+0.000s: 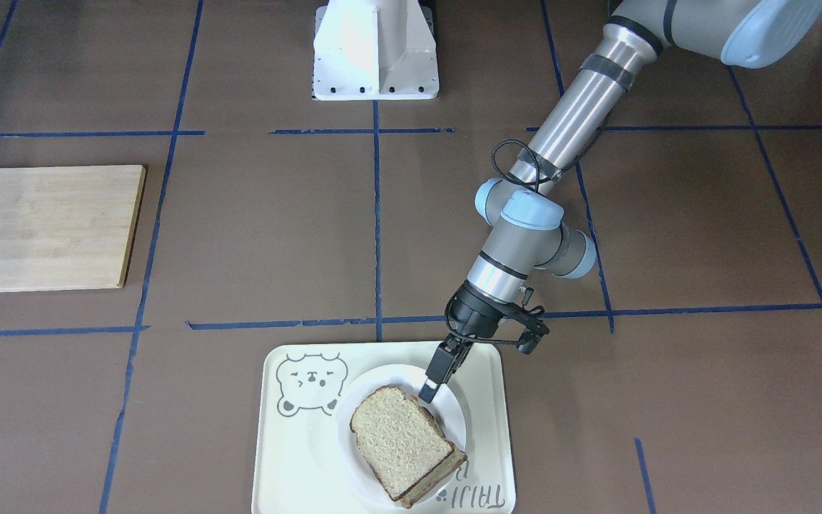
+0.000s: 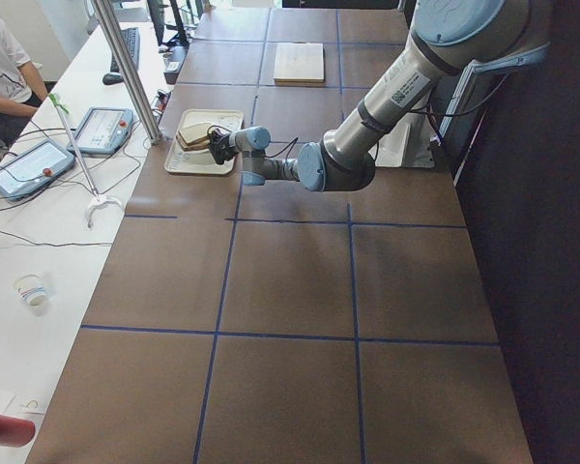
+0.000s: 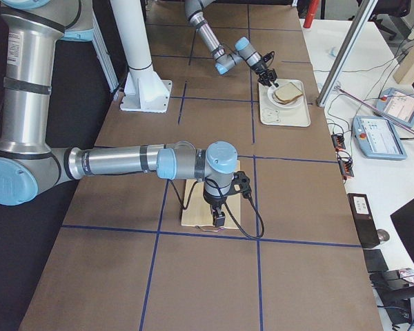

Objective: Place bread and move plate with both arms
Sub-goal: 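Lift the plate with the left gripper and carry it onto the bear tray, then release the plate on the tray and withdraw the left arm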

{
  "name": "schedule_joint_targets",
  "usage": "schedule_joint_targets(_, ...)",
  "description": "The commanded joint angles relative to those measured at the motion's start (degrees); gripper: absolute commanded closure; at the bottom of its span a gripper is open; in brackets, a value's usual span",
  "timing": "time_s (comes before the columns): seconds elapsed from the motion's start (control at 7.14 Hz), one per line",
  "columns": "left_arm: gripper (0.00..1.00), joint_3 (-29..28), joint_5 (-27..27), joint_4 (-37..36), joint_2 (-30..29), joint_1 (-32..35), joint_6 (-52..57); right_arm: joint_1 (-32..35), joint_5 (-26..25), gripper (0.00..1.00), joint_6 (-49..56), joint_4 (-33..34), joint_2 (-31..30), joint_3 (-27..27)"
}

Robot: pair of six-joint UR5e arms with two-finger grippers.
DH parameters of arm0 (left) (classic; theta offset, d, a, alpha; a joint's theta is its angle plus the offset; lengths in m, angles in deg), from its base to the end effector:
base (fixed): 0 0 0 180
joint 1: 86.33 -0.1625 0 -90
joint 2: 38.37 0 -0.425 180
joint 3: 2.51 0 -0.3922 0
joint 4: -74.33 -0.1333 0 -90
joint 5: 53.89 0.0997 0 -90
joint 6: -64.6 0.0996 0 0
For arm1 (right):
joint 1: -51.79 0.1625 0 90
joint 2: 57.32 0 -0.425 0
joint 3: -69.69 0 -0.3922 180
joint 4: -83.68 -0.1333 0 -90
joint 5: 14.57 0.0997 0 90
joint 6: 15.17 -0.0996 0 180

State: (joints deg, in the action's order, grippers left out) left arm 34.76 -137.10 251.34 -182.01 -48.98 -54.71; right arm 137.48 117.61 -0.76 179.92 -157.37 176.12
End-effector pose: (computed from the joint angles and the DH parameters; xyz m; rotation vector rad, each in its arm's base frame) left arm 0.5772 -0.6230 0.3122 0.2131 1.6102 -1.0041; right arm 0.0350 -0.4193 0.6110 0.0674 -0.7363 -0.3127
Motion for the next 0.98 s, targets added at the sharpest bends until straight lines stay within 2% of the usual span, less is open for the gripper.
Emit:
schedule_joint_targets(0.0,0.0,9.4,-3.3,-0.7,5.3,0.2,1.3,0.0,0.1,0.0,0.0,0.0,0.0,0.0)
schedule_joint_targets(0.28,0.0,30.0,-11.1,-10.6,18.2,1.8,6.8,0.0,0.1,0.0,0.0,0.0,0.0,0.0)
schedule_joint_targets(0.56,0.0,50.8,-19.8,-27.3,29.2,4.6,18.4,0.0,0.1,0.0,0.0,0.0,-0.1,-0.1)
schedule_joint_targets(0.7,0.0,57.8,-24.9,-35.1,34.4,7.4,26.4,0.0,0.1,0.0,0.0,0.0,-0.1,-0.2)
schedule_joint_targets(0.84,0.0,62.0,-30.7,-40.1,38.7,11.5,35.5,0.0,0.1,0.0,0.0,0.0,-0.1,-0.2)
